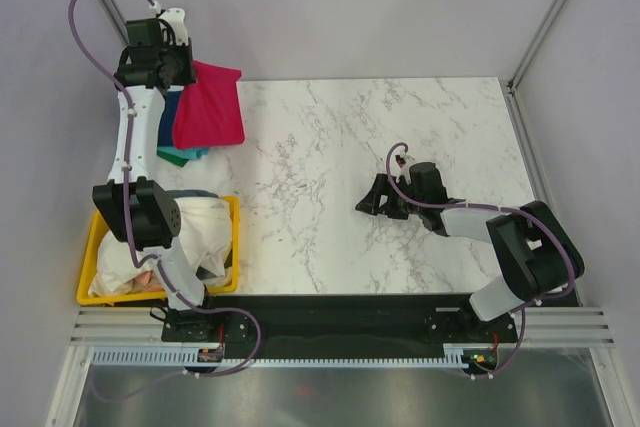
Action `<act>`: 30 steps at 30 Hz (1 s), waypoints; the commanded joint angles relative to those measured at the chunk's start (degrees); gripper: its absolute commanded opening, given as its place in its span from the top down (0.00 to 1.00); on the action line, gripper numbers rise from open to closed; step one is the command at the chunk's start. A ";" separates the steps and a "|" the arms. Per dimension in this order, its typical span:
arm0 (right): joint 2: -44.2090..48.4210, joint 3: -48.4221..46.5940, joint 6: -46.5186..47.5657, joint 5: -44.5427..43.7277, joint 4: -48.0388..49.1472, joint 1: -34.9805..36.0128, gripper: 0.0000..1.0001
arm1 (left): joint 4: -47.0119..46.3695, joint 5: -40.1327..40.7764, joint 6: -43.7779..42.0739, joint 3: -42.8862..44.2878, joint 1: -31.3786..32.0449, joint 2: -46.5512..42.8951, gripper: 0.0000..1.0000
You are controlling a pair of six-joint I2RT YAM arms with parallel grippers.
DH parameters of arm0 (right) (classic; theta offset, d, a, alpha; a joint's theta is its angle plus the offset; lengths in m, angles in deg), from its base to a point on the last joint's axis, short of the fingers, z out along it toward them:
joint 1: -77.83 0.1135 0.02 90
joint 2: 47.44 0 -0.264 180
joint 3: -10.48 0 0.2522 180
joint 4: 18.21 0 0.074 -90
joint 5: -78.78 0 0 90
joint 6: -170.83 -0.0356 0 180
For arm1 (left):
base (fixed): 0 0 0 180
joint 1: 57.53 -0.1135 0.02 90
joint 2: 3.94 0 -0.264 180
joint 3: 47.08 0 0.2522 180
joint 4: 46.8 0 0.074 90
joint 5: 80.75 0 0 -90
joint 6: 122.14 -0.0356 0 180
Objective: Fold and stack the t-shirts
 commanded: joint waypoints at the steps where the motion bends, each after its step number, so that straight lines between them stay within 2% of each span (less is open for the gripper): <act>1: -0.90 -1.24 1.02 1.01 0.72 0.04 0.12 | -2.57 -0.63 -3.19 2.06 -0.40 -5.92 0.98; 15: -1.51 -1.50 0.84 1.63 0.63 0.04 0.12 | -2.84 -0.54 -5.13 2.85 -2.68 -5.57 0.98; 30: -2.13 -1.77 0.76 2.15 0.63 0.04 0.12 | -2.31 -5.90 -5.74 10.75 -8.04 7.24 0.98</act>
